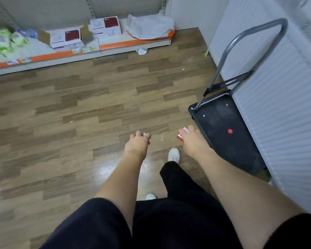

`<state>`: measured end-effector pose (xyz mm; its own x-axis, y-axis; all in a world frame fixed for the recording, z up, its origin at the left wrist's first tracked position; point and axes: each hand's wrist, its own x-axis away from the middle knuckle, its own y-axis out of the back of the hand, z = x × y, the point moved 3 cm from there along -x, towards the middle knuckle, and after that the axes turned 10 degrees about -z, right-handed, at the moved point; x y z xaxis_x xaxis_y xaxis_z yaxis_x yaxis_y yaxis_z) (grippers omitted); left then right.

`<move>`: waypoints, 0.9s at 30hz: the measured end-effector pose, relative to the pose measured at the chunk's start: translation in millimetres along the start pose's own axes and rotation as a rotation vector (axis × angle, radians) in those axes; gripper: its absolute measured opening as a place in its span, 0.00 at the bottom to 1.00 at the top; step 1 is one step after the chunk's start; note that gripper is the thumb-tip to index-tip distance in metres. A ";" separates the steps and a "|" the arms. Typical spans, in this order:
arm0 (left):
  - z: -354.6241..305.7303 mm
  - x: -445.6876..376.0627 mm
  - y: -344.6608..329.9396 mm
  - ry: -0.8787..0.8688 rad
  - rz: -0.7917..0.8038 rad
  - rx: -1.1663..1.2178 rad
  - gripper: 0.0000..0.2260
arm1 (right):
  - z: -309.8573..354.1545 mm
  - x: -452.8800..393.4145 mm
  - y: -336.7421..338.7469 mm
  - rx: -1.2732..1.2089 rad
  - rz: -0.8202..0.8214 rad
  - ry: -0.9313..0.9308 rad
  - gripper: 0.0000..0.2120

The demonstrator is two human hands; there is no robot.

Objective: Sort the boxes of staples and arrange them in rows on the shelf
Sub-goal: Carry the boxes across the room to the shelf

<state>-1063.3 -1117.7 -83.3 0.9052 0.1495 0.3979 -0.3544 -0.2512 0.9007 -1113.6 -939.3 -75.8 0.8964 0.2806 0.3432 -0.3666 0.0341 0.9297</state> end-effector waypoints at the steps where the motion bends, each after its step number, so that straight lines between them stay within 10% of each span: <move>1: 2.6 -18.0 5.8 0.009 0.000 0.000 0.17 | -0.8 -18.5 4.0 0.009 0.012 0.006 0.21; 13: 13.1 -261.2 166.4 0.191 -0.257 0.031 0.17 | 6.4 -308.7 144.9 0.087 -0.085 0.184 0.21; 27: 176.4 -470.6 308.7 0.193 -0.316 -0.182 0.18 | 162.2 -562.2 219.2 0.100 -0.107 0.255 0.21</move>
<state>-1557.3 -1434.3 -23.2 0.9217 0.3731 0.1064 -0.1174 0.0067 0.9931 -1657.4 -1245.1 -43.3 0.8324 0.5132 0.2092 -0.2351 -0.0148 0.9719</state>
